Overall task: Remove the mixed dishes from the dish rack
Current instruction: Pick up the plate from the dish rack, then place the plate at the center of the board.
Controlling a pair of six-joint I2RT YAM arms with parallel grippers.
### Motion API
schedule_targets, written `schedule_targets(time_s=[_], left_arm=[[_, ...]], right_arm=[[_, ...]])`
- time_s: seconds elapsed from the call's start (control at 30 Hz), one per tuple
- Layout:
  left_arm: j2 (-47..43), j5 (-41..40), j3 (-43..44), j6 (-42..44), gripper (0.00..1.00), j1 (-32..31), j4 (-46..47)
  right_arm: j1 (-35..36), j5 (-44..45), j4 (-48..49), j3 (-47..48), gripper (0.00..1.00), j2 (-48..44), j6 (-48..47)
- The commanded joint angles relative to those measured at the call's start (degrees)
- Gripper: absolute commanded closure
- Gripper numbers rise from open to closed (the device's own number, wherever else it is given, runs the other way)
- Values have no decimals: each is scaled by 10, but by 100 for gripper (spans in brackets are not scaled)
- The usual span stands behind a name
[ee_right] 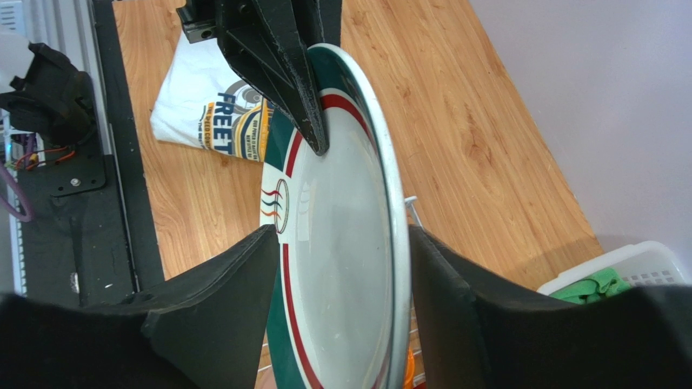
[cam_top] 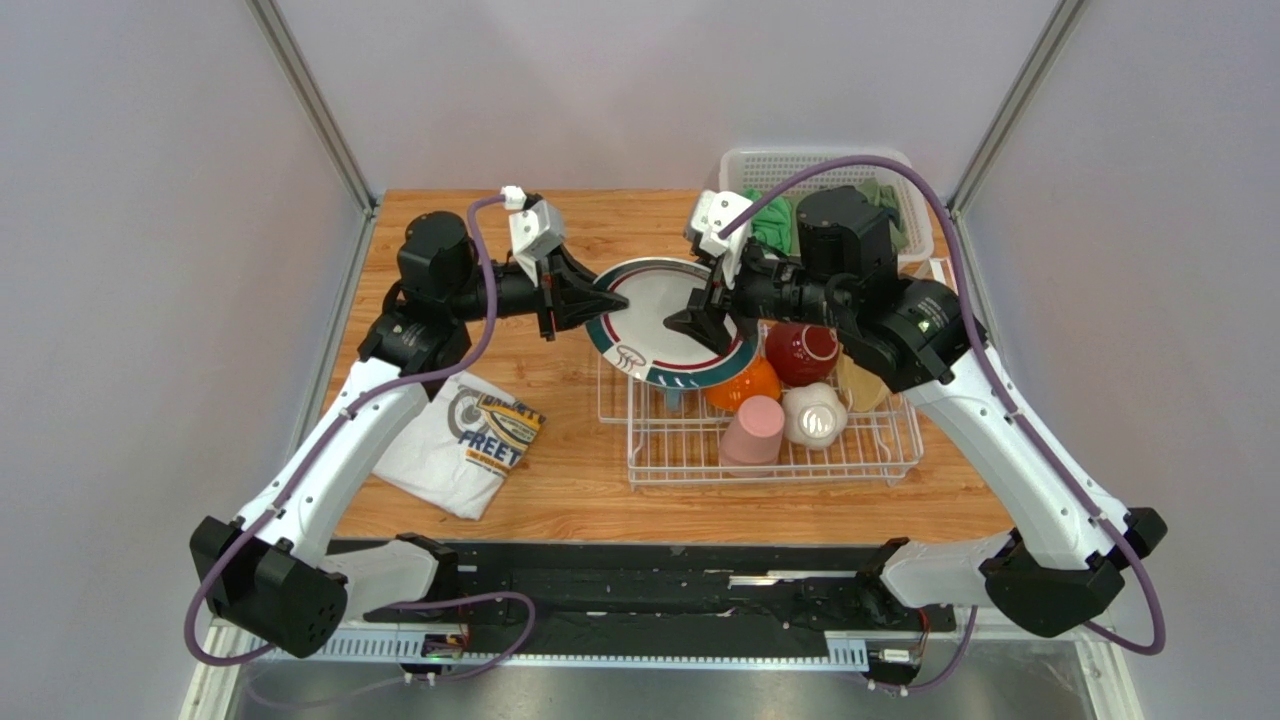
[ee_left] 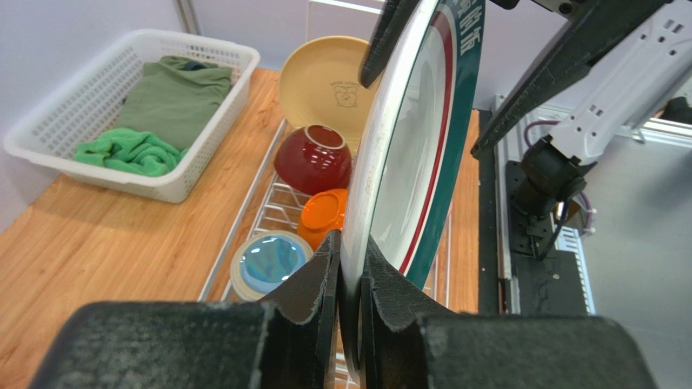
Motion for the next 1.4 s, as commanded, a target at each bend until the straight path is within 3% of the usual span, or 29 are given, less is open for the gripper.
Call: schedule_targets(time_s=[0.0, 0.03, 0.17, 0.3, 0.47, 0.7, 1.03, 1.37], left_arm=[[-26, -49, 8, 4, 100, 0, 16], [-27, -66, 7, 4, 100, 7, 14], [-19, -96, 12, -37, 100, 43, 25], [5, -114, 28, -93, 100, 99, 43], [52, -152, 71, -127, 100, 152, 0], [161, -134, 97, -233, 100, 217, 22], [340, -121, 176, -322, 100, 250, 40], [535, -117, 337, -368, 100, 249, 13]], right_arm=[[1, 39, 35, -11, 29, -26, -3], [1, 47, 38, -15, 16, -28, -1], [1, 104, 49, -23, 7, -46, 7], [-2, 157, 62, -34, 6, -70, 10], [-10, 216, 79, -59, 5, -96, 8], [-22, 288, 89, -106, 2, -131, 18], [-53, 313, 93, -159, 2, -152, 42], [-93, 295, 87, -166, 2, -118, 51]])
